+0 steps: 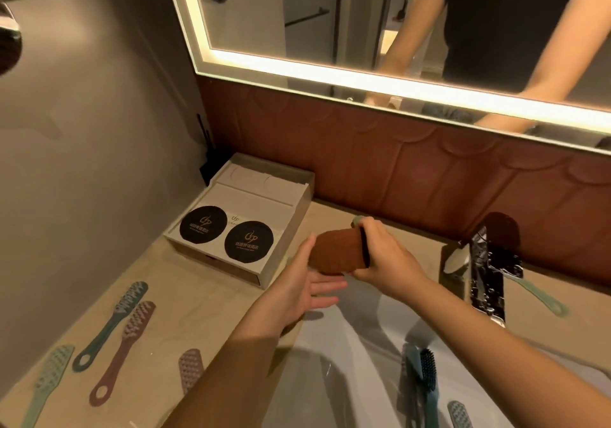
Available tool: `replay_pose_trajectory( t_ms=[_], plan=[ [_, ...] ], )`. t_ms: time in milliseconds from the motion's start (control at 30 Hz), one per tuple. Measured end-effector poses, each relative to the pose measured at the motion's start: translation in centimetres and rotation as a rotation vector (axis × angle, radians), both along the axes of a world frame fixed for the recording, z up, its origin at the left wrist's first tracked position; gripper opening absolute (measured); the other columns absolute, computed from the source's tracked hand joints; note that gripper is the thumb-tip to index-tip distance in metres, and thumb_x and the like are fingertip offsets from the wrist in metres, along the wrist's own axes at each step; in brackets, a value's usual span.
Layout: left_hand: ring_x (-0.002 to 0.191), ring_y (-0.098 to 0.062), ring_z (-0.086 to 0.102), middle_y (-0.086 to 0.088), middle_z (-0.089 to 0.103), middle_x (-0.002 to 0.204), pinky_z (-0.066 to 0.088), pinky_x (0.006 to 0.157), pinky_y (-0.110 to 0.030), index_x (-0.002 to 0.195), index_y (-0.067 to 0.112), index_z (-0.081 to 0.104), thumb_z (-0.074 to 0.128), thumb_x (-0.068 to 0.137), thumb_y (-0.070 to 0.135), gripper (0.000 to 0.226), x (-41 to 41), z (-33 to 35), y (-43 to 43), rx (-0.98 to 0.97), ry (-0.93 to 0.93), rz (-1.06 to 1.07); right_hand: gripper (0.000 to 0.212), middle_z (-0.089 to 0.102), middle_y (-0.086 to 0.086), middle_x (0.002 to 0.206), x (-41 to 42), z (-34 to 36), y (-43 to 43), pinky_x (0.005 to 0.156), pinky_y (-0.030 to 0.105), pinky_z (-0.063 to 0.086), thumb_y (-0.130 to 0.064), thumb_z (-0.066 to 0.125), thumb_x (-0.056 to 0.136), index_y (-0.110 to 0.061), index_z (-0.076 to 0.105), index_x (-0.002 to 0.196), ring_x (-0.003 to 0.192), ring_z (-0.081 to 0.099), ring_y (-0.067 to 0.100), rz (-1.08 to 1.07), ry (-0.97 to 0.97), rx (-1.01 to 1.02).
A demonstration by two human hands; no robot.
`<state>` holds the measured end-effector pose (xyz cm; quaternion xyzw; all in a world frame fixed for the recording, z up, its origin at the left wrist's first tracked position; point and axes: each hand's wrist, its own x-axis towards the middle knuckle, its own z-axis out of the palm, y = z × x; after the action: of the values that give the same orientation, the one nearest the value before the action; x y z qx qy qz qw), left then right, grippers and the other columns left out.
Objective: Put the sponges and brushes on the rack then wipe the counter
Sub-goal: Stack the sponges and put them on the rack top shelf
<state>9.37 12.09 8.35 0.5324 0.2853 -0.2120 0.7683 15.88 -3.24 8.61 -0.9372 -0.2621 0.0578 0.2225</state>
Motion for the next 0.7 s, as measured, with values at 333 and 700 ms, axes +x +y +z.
replay_pose_trajectory(
  t_ms=[333, 700],
  plan=[
    [0.078, -0.024, 0.070, -0.013, 0.068, 0.096, 0.056, 0.065, -0.032, 0.109, 0.019, 0.060, 0.056, 0.083, 0.054, 0.043, -6.1, 2.8, -4.9, -0.052, -0.018, -0.051, 0.049, 0.041, -0.006, 0.125, -11.1, 2.5, -6.4, 0.094, 0.018, 0.040, -0.031, 0.071, 0.079, -0.025, 0.041, 0.117, 0.114, 0.043, 0.006, 0.048, 0.046, 0.381],
    [0.102, -0.025, 0.066, -0.012, 0.062, 0.116, 0.055, 0.084, -0.032, 0.119, 0.015, 0.055, 0.062, 0.087, 0.030, 0.036, -11.4, 2.9, -11.5, -0.018, -0.211, -0.186, 0.062, 0.051, 0.008, 0.123, -17.2, 3.3, -12.1, 0.077, 0.035, 0.058, -0.049, 0.066, 0.079, -0.025, 0.039, 0.130, 0.107, 0.059, 0.023, -0.567, 0.878, 0.941]
  ],
)
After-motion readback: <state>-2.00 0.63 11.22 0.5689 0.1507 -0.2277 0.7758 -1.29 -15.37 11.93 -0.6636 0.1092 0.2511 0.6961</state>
